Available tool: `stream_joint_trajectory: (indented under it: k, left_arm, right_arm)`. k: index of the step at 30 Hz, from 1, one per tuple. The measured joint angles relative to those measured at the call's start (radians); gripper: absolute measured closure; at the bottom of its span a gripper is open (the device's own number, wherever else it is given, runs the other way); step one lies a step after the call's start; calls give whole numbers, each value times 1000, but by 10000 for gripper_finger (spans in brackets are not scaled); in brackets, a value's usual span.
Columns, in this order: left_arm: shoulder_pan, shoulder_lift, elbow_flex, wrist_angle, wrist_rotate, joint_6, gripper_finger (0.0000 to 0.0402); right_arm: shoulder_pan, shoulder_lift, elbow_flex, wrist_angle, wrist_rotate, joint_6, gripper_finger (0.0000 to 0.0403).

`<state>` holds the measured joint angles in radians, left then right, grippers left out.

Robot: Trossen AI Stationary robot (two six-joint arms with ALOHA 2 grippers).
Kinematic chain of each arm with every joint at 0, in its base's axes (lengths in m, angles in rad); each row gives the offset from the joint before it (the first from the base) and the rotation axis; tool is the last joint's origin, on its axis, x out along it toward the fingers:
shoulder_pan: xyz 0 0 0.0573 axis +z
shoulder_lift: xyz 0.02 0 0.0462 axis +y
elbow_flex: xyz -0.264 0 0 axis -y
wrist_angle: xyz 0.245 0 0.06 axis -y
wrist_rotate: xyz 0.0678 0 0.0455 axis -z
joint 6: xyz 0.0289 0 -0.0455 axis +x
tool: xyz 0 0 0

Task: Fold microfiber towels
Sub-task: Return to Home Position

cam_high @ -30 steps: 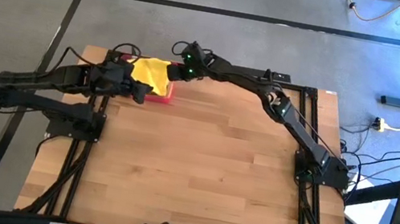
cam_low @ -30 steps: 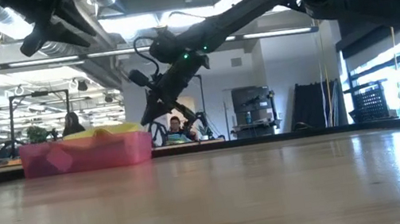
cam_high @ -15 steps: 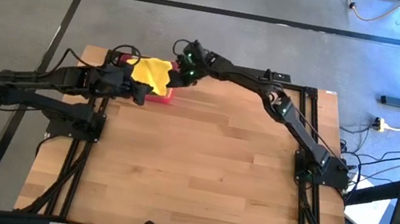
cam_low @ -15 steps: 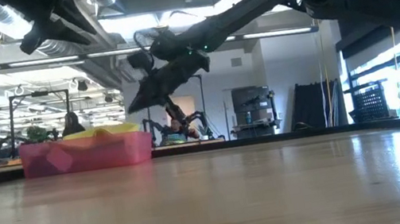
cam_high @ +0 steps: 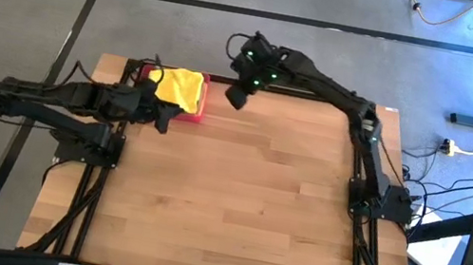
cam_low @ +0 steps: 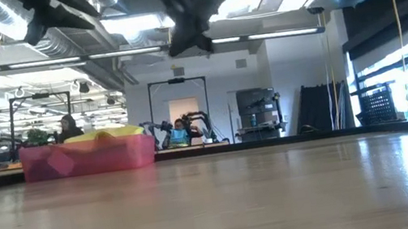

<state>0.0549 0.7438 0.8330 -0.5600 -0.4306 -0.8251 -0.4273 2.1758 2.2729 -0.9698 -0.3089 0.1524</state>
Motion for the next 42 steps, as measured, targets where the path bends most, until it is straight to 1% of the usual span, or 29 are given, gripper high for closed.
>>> stream_joint_trajectory:
  k: [2,4,6,9,14,18,23,26,28,32,33,36,39,42]
  left_arm:
    - [-47,-17,0,-19,-57,5,293]
    - [-90,-38,-7,-41,-114,-5,297]
    - [-128,-68,-41,-41,-154,-28,304]
    - [-175,-140,-135,20,-177,-68,319]
    - [-213,-291,-310,205,-176,-80,359]
    - [-214,-416,-406,244,-138,-86,394]
    - [-214,-585,-511,245,-127,-152,401]
    - [-214,-679,-572,244,-121,-200,401]
    - [-214,-736,-610,253,-90,-225,401]
    - [-221,-742,-675,263,11,-306,401]
    - [-227,-741,-694,288,18,-326,401]
    - [-242,-739,-760,406,4,-333,401]
    - [-244,-736,-779,488,-45,-269,401]
    - [-244,-742,-813,611,-54,-222,401]
  right_arm:
    - [-8,-59,-88,-6,-36,-5,387]
    - [-17,-136,-213,-4,-37,-9,387]
    - [-31,-236,-370,33,-39,-15,387]
    - [-57,-426,-659,184,-53,42,392]
    - [-80,-749,-1106,483,-94,243,397]
    - [-79,-979,-1388,689,-84,427,388]
    - [-84,-1243,-1682,906,-14,655,381]
    - [-91,-1383,-1809,940,-2,737,385]
    - [-96,-1468,-1869,939,-6,779,389]
    - [-102,-1638,-1964,941,-39,854,398]
    - [-102,-1682,-1979,942,-40,865,399]
    - [-102,-1832,-2030,943,-41,891,397]
    - [-102,-1975,-2067,912,-54,934,392]
    - [-102,-2091,-2091,856,-64,993,389]
